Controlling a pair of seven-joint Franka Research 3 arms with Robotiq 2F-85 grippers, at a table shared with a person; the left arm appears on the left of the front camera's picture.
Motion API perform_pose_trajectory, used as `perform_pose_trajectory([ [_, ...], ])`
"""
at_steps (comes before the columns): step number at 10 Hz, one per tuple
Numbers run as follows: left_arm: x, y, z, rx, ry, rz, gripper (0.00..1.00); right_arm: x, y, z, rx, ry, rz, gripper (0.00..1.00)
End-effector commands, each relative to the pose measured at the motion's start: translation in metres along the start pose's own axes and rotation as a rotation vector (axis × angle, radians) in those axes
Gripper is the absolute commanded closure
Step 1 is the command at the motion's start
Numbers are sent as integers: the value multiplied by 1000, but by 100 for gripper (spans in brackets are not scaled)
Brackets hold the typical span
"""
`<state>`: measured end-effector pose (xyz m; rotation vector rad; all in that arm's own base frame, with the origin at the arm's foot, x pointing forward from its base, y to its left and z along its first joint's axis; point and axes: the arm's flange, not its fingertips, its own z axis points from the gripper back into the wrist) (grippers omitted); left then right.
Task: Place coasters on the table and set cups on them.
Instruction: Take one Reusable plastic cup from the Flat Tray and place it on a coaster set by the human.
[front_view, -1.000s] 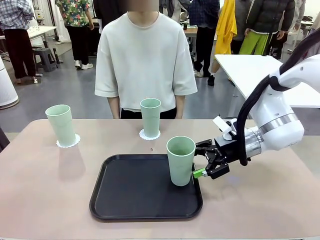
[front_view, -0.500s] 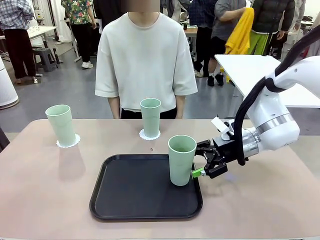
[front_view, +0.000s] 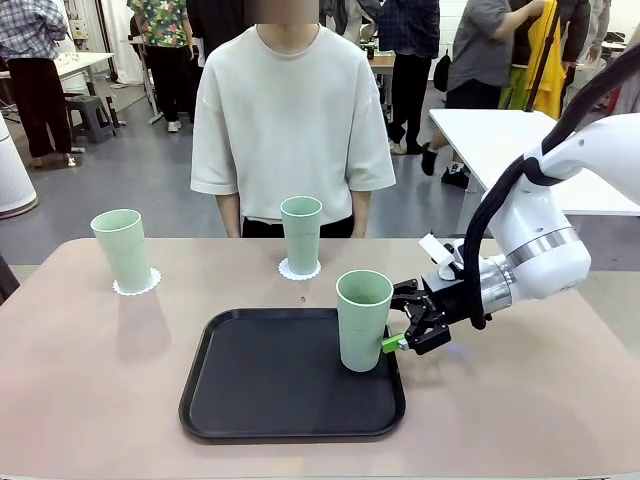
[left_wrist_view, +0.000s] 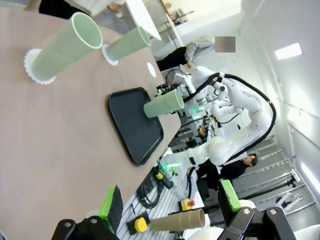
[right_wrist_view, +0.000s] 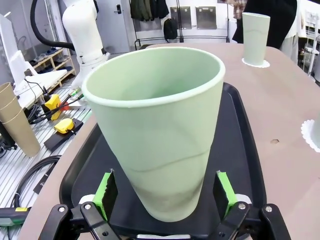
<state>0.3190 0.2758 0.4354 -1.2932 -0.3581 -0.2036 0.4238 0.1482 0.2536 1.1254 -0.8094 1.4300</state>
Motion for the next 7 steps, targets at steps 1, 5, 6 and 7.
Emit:
perform_pose_trajectory([
  [1, 0, -2, 1, -7, -7, -1, 0, -2, -7, -14, -10, -27, 30, 0],
  [5, 0, -2, 1, -7, -7, -1, 0, 1, -7, -26, 8, -33, 44, 0],
  [6, 0, -2, 1, -7, -7, -1, 0, 1, -9, -29, 9, -36, 44, 0],
  [7, 0, -2, 1, -7, -7, -1, 0, 1, -11, -32, 3, -35, 47, 0],
])
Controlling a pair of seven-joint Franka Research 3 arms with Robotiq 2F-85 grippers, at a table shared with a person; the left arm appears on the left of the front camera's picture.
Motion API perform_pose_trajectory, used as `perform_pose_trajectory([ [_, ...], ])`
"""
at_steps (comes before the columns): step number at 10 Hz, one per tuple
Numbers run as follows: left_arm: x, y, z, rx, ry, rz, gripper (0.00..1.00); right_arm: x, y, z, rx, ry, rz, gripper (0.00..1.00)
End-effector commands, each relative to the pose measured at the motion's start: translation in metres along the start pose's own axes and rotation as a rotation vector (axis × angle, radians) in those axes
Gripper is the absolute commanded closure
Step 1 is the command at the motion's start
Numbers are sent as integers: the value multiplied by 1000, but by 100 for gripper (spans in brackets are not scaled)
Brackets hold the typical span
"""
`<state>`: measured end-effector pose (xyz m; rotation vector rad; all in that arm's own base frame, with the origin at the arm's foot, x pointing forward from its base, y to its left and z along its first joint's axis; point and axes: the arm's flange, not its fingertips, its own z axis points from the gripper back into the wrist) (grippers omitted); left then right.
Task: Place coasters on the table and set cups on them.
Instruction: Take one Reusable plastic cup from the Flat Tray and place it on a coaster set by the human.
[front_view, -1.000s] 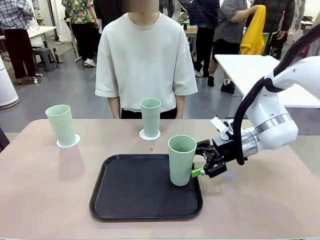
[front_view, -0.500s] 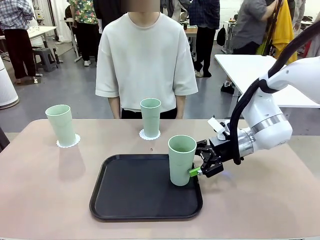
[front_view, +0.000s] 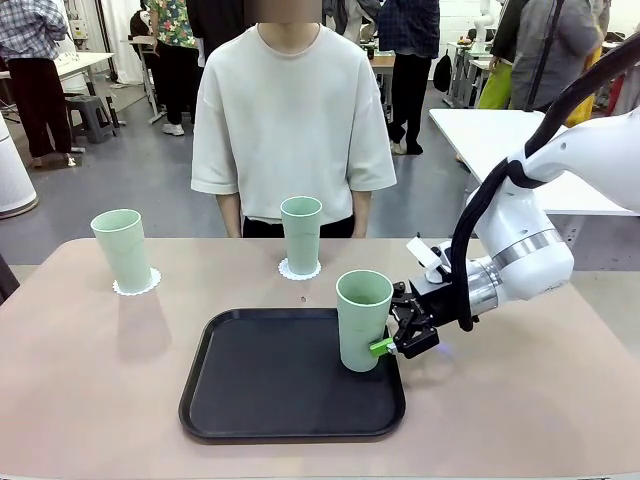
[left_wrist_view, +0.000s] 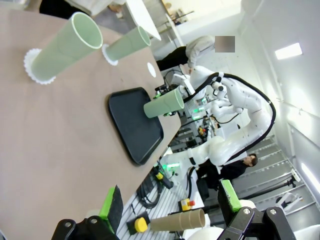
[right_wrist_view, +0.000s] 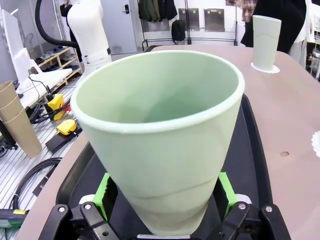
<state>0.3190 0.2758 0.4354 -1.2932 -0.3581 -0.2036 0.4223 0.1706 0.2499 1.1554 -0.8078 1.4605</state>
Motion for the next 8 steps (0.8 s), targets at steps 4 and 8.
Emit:
perform_pose_trajectory([
  [4, 0, -2, 1, -7, -8, -1, 0, -11, -21, -16, -49, -40, 16, 0],
  [8, 0, -2, 1, -7, -8, -1, 0, -13, -22, -16, -33, -44, 45, 64],
])
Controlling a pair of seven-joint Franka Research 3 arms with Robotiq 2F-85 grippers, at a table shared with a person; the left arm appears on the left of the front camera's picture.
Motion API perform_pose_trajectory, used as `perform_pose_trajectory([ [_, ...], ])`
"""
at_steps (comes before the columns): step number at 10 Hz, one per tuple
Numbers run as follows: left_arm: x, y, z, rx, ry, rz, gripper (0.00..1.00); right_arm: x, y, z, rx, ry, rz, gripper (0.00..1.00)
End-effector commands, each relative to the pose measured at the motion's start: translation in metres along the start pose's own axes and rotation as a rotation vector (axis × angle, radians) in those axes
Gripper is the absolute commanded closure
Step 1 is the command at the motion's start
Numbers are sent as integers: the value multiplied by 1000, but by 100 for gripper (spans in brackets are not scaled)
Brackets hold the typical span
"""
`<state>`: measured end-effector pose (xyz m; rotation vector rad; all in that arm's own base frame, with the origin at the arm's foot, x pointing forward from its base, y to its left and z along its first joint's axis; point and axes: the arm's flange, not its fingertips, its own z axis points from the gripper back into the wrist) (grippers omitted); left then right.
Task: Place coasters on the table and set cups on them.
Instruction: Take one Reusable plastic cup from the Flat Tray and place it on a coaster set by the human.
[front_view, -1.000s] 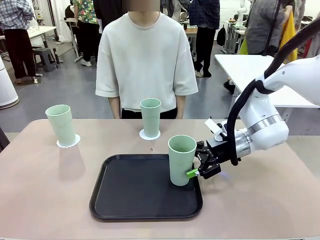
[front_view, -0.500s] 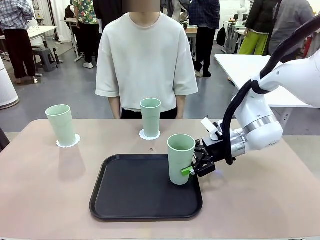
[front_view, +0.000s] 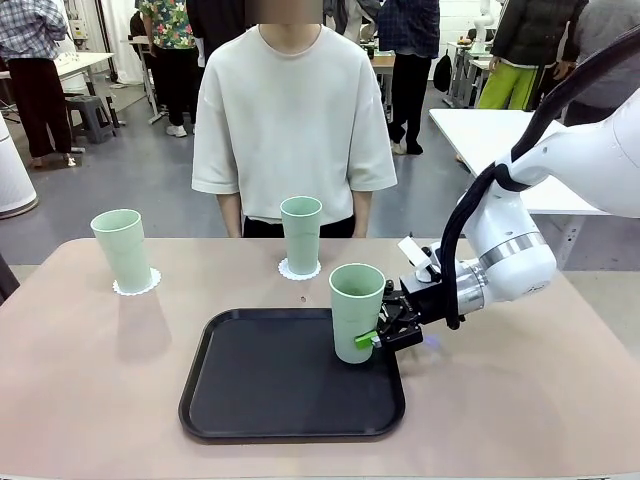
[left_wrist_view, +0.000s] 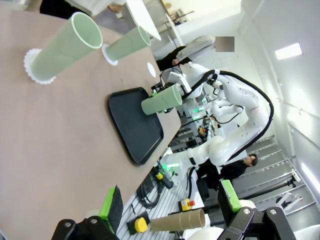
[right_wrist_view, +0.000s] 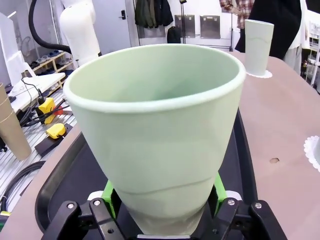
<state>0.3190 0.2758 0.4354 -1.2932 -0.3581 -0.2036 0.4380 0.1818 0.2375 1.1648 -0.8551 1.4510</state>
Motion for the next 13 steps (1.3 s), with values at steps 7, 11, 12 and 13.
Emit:
perform_pose_trajectory([
  [7, 0, -2, 1, -7, -8, -1, 0, 56, 18, 53, -159, -160, -24, 76],
  [11, 0, -2, 1, -7, -8, -1, 0, 127, 42, 119, -213, -71, -95, 76],
  [12, 0, -2, 1, -7, -8, -1, 0, 136, 47, 131, -231, -37, -113, 76],
  [13, 0, -2, 1, -7, -8, -1, 0, 140, 50, 140, -242, -5, -161, 76],
])
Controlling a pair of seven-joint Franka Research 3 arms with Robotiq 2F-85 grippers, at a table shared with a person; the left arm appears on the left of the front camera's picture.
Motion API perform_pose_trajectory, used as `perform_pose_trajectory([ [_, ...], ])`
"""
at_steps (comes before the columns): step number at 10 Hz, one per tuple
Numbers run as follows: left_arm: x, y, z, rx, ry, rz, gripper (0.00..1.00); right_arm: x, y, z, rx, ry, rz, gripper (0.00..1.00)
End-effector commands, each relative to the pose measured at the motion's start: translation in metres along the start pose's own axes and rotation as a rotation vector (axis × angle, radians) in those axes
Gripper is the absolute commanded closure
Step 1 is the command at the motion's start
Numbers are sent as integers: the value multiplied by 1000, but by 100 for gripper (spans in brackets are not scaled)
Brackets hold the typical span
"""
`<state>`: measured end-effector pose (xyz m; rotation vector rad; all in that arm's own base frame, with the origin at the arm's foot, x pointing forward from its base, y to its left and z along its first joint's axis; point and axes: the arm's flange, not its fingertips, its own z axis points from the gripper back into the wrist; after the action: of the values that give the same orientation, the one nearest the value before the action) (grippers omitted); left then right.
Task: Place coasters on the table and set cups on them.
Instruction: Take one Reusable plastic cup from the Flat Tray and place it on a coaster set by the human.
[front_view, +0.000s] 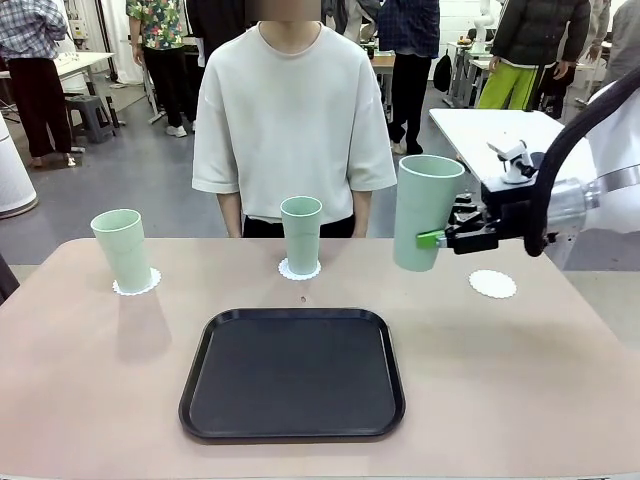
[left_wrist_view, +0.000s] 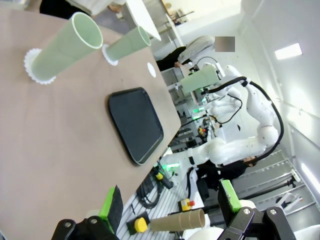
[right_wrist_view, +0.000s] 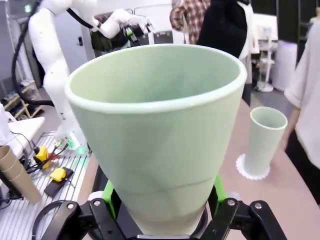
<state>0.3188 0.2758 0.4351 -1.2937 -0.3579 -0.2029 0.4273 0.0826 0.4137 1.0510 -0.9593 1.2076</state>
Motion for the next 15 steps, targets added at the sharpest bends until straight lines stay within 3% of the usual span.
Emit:
perform_pose_trajectory([
  [1, 0, -2, 1, -6, -7, -1, 0, -1, 7, 4, -58, 103, -148, 76],
  [2, 0, -2, 1, -6, -7, -1, 0, 0, 0, 0, 0, 0, 0, 76],
  [3, 0, -2, 1, -6, -7, -1, 0, 0, 0, 0, 0, 0, 0, 76],
  [4, 0, -2, 1, -6, -7, -1, 0, 1, 1, 8, -31, 49, -55, 18],
  [5, 0, -2, 1, -6, -7, -1, 0, -10, -16, 37, 9, 43, 20, 18],
  [8, 0, -2, 1, -6, -7, -1, 0, -18, -61, 128, -39, 88, 88, 18],
  [10, 0, -2, 1, -6, -7, -1, 0, -16, -91, 181, -59, 47, 95, 18],
  [13, 0, -2, 1, -6, -7, -1, 0, -20, -106, 207, -131, -53, 33, 18],
  [14, 0, -2, 1, -6, -7, -1, 0, -11, -102, 198, -266, -30, -27, 18],
  [15, 0, -2, 1, -6, -7, -1, 0, -25, -101, 212, -116, 2, 67, 18],
])
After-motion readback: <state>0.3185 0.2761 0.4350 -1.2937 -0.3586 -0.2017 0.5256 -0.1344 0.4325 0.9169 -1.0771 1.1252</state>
